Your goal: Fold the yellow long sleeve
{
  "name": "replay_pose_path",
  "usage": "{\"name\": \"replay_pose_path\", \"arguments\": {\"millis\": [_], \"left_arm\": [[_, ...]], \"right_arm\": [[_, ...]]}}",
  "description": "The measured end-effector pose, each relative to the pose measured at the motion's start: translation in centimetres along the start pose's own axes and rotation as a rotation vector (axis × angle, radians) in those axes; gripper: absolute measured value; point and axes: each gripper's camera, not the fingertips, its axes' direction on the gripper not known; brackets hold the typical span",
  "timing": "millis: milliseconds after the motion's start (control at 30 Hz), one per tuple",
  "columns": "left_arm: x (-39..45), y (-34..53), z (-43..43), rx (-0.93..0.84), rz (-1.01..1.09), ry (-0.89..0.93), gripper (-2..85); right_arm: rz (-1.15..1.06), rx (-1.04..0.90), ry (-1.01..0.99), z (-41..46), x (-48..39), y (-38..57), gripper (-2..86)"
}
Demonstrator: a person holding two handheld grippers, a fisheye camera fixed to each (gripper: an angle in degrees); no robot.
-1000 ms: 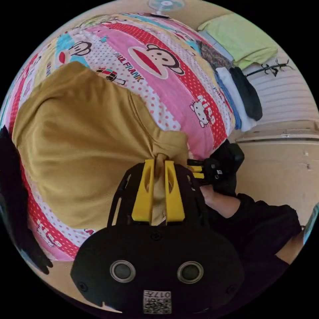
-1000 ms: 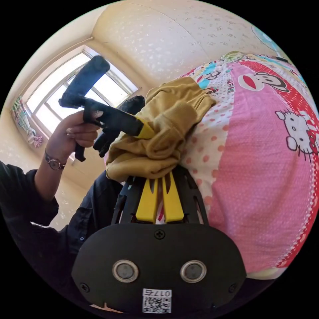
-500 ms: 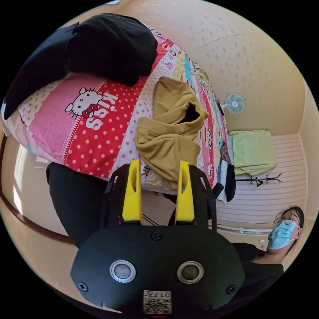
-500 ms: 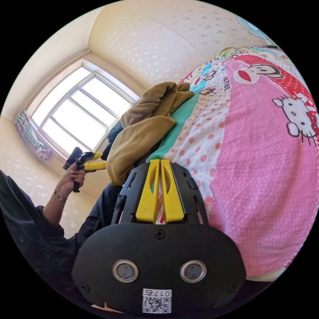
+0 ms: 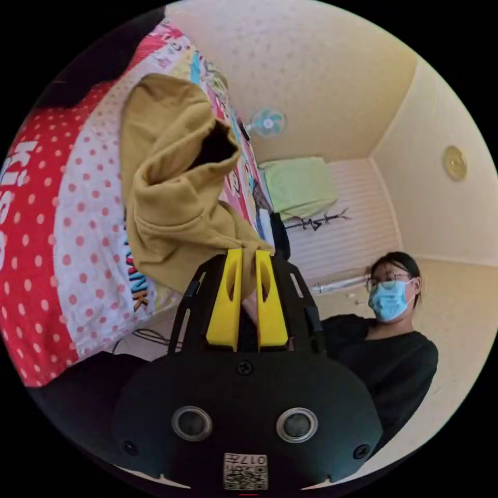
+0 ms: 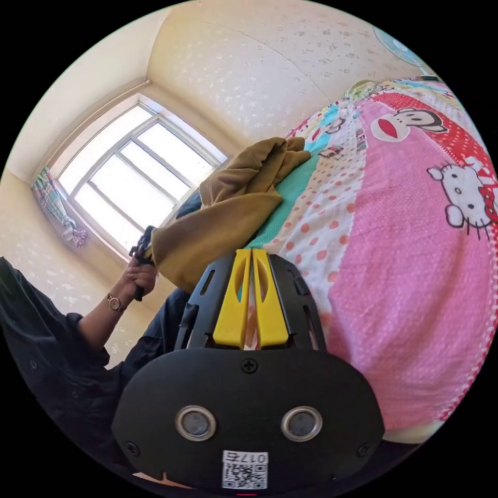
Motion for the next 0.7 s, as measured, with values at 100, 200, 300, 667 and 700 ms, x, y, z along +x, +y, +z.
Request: {"name": "replay_pose_path", "arguments": {"millis": [100,200,300,667,700], "left_arm": [[1.5,3.1,2.2,-0.216,0.068,-0.106,5.1],[0.2,6.5,1.7,-0.248,0.017,-0.078,5.1],[-1.5,9.2,0.5,-0.189,-0.031,-0.064,5.2],[-6.8,17.6,-3.9,0.193,-0.317,-0.238,20.9],[-6.8,18.0,-3.9,0.203,-0.329,-0.273,21.3]], "right_arm": [[-0.099,0.270,-0.035,-3.9,-2.6,0.7,3.3],[-0.216,0.422,-0.047,-5.8,-5.3,1.3,9.4],[-0.388,0.290,-0.163,-2.7,-8.5,1.1,10.5],[-0.683,-0.218,-0.003,6.0,-17.3,2.9,0.5],[-0.657,-0.214,-0.028,5.9,-17.1,2.7,0.5]]}}
